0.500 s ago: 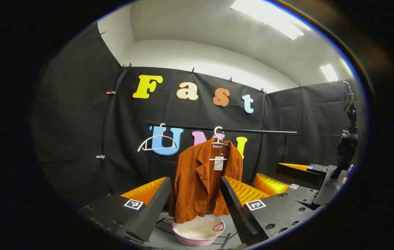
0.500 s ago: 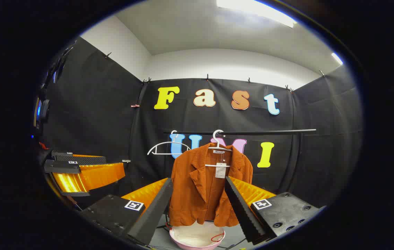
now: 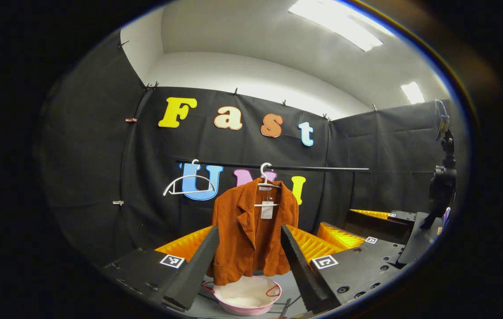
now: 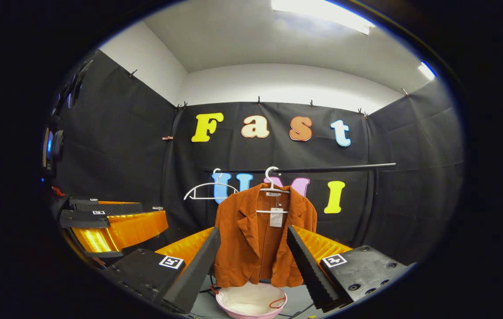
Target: Grasp the clothes on the hanger with both hands and then place them into the laundry hamper below.
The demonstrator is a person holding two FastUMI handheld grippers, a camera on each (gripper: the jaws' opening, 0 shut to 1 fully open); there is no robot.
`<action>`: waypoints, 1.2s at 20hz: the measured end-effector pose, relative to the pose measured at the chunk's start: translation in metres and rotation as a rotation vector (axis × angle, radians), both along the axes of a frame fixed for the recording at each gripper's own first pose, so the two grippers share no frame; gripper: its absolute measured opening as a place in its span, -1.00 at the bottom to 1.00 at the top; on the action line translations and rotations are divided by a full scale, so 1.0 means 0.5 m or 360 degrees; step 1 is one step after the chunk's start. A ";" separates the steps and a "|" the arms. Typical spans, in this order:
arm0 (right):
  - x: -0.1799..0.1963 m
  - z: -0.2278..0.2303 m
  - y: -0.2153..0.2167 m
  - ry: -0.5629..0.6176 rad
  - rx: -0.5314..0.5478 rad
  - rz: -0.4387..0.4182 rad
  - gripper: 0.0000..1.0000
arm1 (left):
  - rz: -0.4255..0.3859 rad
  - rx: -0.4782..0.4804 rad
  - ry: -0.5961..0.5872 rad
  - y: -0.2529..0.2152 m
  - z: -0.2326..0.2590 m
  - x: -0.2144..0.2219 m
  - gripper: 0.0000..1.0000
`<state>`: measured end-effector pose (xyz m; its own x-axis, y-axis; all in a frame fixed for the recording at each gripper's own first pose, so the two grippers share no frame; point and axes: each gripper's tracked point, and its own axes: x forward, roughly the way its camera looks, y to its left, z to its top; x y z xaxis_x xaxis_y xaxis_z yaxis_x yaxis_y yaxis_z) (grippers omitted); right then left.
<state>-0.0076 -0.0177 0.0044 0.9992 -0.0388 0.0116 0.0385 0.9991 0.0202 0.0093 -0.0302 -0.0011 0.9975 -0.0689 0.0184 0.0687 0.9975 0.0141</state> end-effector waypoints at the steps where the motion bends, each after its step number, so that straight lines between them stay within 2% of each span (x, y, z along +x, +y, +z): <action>1: -0.001 0.001 -0.006 -0.0002 0.0010 -0.0011 0.90 | -0.0008 0.0000 -0.0014 -0.005 0.004 0.002 0.78; 4: -0.008 0.002 -0.024 0.0003 0.0033 -0.0039 0.94 | -0.0025 -0.0029 -0.0052 -0.017 0.010 0.003 0.87; 6: -0.011 0.004 -0.036 0.0004 0.0029 -0.0055 0.90 | -0.0034 -0.0057 -0.0091 -0.025 0.023 0.006 0.91; 9: -0.016 0.007 -0.049 0.0002 0.0035 -0.0067 0.90 | -0.0059 -0.0090 -0.0094 -0.034 0.029 0.009 0.90; 15: -0.024 0.008 -0.064 0.0008 0.0038 -0.0089 0.94 | -0.0038 -0.0037 -0.0060 -0.025 0.019 0.017 0.89; 24: -0.048 0.018 -0.071 0.0019 0.0028 -0.0184 0.90 | -0.0078 -0.0116 -0.0067 -0.005 0.023 0.016 0.90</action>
